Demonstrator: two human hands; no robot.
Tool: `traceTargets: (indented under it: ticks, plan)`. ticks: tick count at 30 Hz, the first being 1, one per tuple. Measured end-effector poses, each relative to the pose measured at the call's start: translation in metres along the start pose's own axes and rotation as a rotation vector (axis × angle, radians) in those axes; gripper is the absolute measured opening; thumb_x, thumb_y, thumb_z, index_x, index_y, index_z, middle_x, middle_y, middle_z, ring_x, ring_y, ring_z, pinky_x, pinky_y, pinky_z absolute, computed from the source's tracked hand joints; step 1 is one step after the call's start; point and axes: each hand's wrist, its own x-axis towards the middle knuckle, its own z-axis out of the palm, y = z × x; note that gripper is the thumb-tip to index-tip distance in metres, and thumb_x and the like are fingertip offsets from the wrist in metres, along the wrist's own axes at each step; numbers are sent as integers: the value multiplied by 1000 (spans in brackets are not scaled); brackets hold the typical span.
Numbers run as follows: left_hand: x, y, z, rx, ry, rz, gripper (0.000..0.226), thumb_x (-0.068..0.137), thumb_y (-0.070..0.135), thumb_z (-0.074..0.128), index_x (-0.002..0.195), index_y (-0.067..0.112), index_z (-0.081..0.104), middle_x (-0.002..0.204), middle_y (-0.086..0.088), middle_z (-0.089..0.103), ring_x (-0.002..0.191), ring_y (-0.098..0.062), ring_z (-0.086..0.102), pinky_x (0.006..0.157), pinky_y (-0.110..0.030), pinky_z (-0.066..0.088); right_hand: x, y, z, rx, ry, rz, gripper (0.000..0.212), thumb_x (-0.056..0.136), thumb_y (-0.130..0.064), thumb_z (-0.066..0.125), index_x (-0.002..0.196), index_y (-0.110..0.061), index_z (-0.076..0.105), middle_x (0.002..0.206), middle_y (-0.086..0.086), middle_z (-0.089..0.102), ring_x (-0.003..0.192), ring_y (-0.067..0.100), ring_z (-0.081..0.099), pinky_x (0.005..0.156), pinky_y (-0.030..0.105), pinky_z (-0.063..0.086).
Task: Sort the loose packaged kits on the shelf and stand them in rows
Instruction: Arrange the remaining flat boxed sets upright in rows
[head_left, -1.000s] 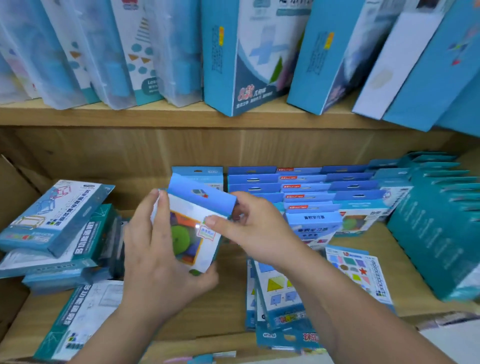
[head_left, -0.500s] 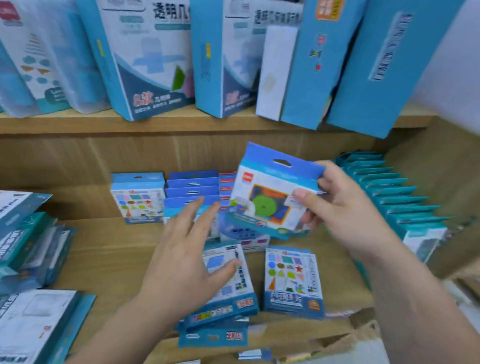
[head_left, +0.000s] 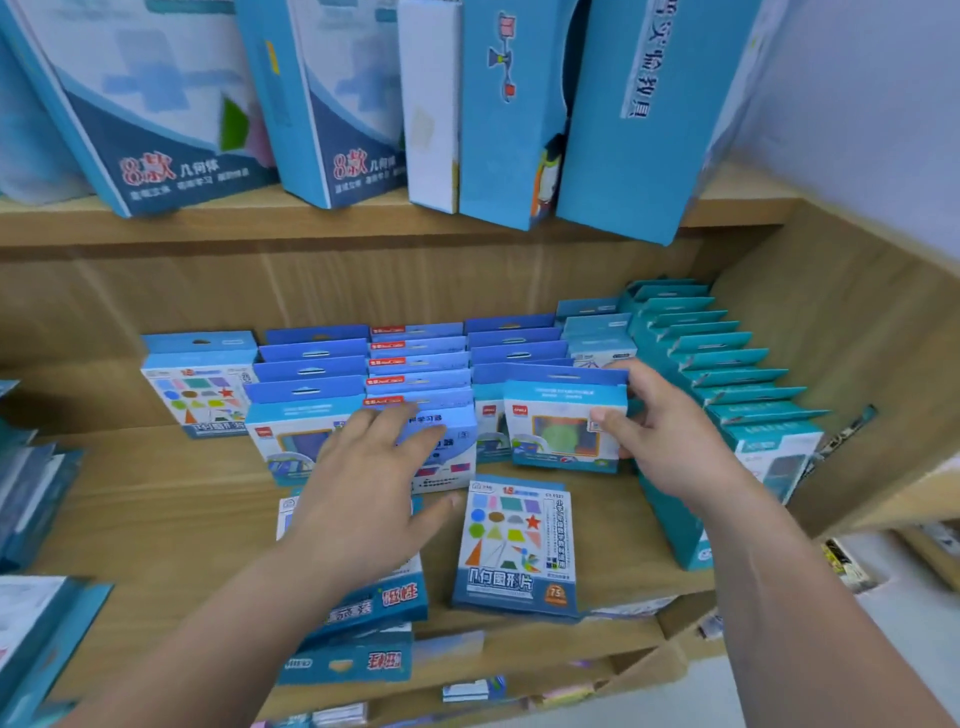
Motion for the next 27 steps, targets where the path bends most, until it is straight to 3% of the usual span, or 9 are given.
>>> traceTargets:
  ticks: [4,7,12,17,20,22,27]
  plan:
    - [-5,9,6,6,21,80,63,78,69,44,122,29,66,123,3,63,112,-24,56,90,-44,52,2,4,-2,7,-7,23,28,96,-23,66,113,-42,54,105,-18,71,86,11,71,78,47,60]
    - [-5,17,10,2,-47,140,61,77,71,44,117,32,67,115,6,65,107,-22,59,87,-44,53,-1,5,-6,-21,-66,33,27,96,-24,65,112,-42,53,106,-16,72,83,4,69,77,40,61]
    - [0,26,18,139,-288,227,67,85,74,39,135,32,52,138,10,51,127,-19,40,108,-40,33,-2,6,-2,-161,-128,1,30,96,-28,64,115,-46,50,105,-18,70,92,11,68,78,41,58]
    - [3,55,26,200,-378,320,73,86,70,47,140,21,48,139,-5,51,129,-28,45,115,-46,28,11,21,19,-109,-46,-49,31,94,-20,67,116,-38,55,110,-7,63,92,16,61,80,33,52]
    - [10,67,37,257,-459,283,88,84,69,53,149,12,35,157,-17,30,139,-34,38,118,-51,23,15,27,32,-89,66,7,38,93,-18,69,127,-29,57,109,0,54,91,14,56,77,23,43]
    - [15,70,40,281,-525,223,99,83,70,56,153,7,26,163,-20,15,145,-36,28,121,-53,18,16,29,40,-80,114,24,44,91,-19,69,132,-28,55,107,1,57,88,17,59,75,23,40]
    - [25,67,40,248,-579,159,106,73,76,62,150,10,30,157,-19,28,142,-33,31,119,-51,19,9,35,53,-72,90,87,52,94,-26,67,142,-25,46,85,-10,65,87,16,63,71,25,38]
